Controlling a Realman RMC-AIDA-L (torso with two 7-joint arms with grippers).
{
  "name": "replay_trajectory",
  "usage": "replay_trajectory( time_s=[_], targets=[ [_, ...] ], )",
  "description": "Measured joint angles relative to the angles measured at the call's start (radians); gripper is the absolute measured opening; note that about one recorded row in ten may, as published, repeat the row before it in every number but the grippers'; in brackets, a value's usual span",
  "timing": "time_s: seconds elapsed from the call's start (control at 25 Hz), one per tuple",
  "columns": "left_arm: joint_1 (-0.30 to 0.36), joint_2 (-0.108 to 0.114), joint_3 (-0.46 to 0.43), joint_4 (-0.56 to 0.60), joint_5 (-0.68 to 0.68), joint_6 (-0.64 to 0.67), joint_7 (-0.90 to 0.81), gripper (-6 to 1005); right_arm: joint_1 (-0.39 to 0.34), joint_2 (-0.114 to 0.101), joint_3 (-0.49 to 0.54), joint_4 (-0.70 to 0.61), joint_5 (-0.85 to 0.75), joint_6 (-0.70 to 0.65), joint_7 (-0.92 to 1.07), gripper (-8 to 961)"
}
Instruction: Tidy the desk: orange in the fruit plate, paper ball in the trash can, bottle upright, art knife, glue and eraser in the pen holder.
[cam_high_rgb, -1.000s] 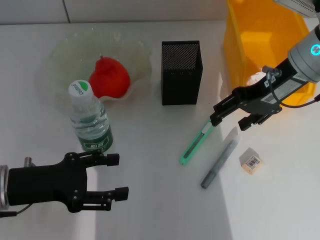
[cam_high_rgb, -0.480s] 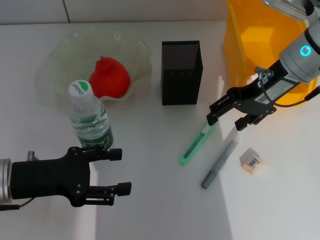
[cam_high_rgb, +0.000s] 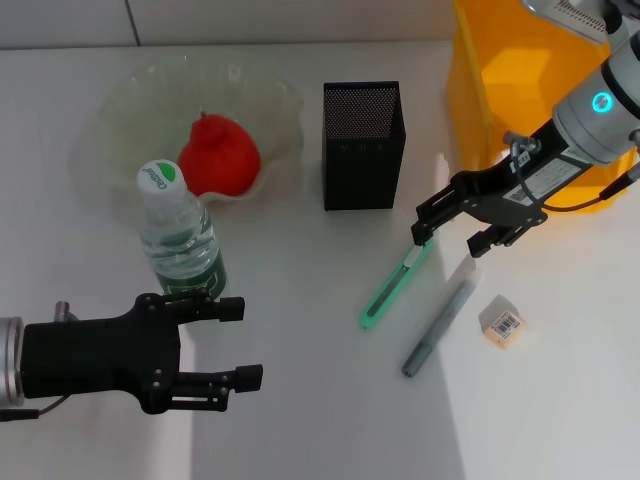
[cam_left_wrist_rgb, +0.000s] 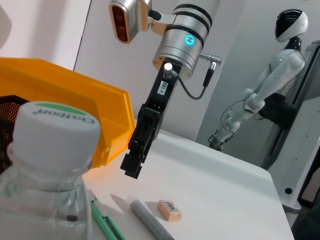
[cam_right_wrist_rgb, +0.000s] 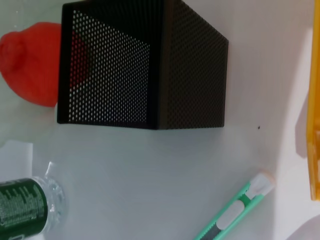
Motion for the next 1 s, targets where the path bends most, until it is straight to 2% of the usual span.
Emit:
replay_trajectory(
  time_s=[0.36, 0.56, 0.84, 1.0],
  targets=[
    [0.001, 0.0, 0.0, -0.005, 0.0, 0.0, 0.003, 859, -0.001, 0.007, -0.008, 0.013, 0.001, 0.051, -0.001, 803],
    [0.003, 0.0, 0.0, -0.007, 0.0, 0.0, 0.011, 859, 0.002, 0.022, -0.022, 0.017, 0.001, 0.08, -0.005, 803],
    [0.006, -0.003, 0.0, -0.009, 0.0, -0.006, 0.019, 859, 0.016, 0.045, -0.185, 0.017, 0.001, 0.145, -0.007, 803],
    [0.008, -0.003, 0.0, -0.009, 0.0, -0.006, 0.018, 860, 0.035, 0.048, -0.23, 0.016, 0.001, 0.154, -0.007, 803]
  ],
)
